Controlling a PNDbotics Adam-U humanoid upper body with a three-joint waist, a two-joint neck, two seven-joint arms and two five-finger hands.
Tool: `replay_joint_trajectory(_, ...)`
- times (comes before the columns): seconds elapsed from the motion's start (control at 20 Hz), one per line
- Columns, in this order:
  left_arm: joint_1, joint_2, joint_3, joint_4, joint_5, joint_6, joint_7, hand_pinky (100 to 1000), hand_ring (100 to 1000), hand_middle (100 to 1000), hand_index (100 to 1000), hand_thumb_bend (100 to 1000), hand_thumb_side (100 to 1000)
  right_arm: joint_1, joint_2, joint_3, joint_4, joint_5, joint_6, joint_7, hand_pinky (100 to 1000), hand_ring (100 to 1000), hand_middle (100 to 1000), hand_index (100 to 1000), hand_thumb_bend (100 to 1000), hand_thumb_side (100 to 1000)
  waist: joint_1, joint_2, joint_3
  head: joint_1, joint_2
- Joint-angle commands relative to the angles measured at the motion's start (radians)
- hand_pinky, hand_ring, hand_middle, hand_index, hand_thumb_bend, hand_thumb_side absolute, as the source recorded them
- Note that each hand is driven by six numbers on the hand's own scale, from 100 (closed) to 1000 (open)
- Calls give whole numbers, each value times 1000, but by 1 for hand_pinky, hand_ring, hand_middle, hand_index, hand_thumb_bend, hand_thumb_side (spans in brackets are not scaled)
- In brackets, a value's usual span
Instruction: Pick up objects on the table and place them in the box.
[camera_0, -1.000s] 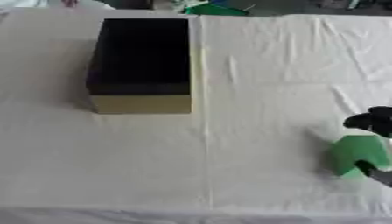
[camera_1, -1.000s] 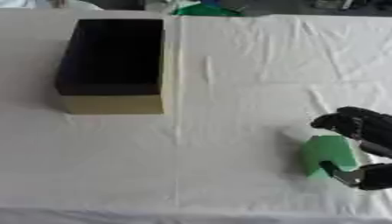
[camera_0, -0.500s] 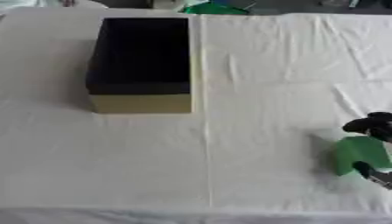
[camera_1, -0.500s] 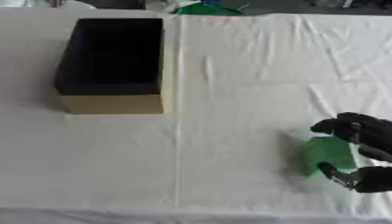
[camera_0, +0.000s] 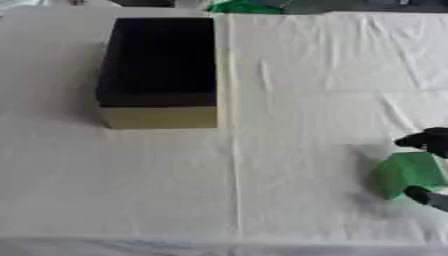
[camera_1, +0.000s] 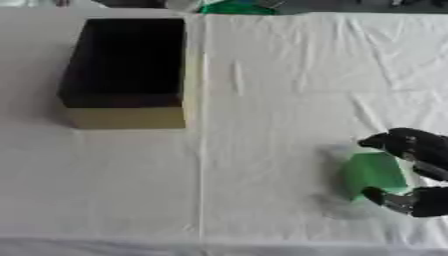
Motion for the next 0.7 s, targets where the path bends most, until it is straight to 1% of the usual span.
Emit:
replay_joint_trajectory(0.05, -1, 17, 9, -18, -5, 1, -7, 592, 582, 618, 748, 319, 979, -4, -19, -31, -4, -26, 7, -8, 974, 880, 879, 1000, 372, 1000, 1, -11, -1, 3, 6)
replay_joint_trajectory(0.35, 0, 15, 10, -18, -7, 5, -13, 591, 581, 618, 747, 317, 980, -3, -19, -42, -4, -37, 5, -12, 974, 883, 882, 1000, 355, 1000, 0, -11, -2, 4, 7)
replay_joint_trajectory(0.4, 0, 14, 10, -18, -7, 5, -14, 591, 581, 618, 747, 317, 980, -1, -19, -41, -4, -33, 5, -7, 974, 883, 883, 1000, 342, 982, 0, -10, -3, 5, 7)
replay_joint_trajectory(0.45, -1, 14, 10, -18, -7, 6, -15, 591, 581, 618, 747, 316, 981, 0, -19, -40, -4, -29, 7, 0, 975, 881, 880, 1000, 304, 933, 0, -10, -3, 5, 7)
replay_joint_trajectory(0.7, 0, 12, 10, -18, -7, 6, -20, 591, 579, 617, 746, 310, 977, 4, -13, -31, -4, -6, 14, 34, 974, 878, 880, 1000, 280, 888, 2, -8, -2, 6, 6)
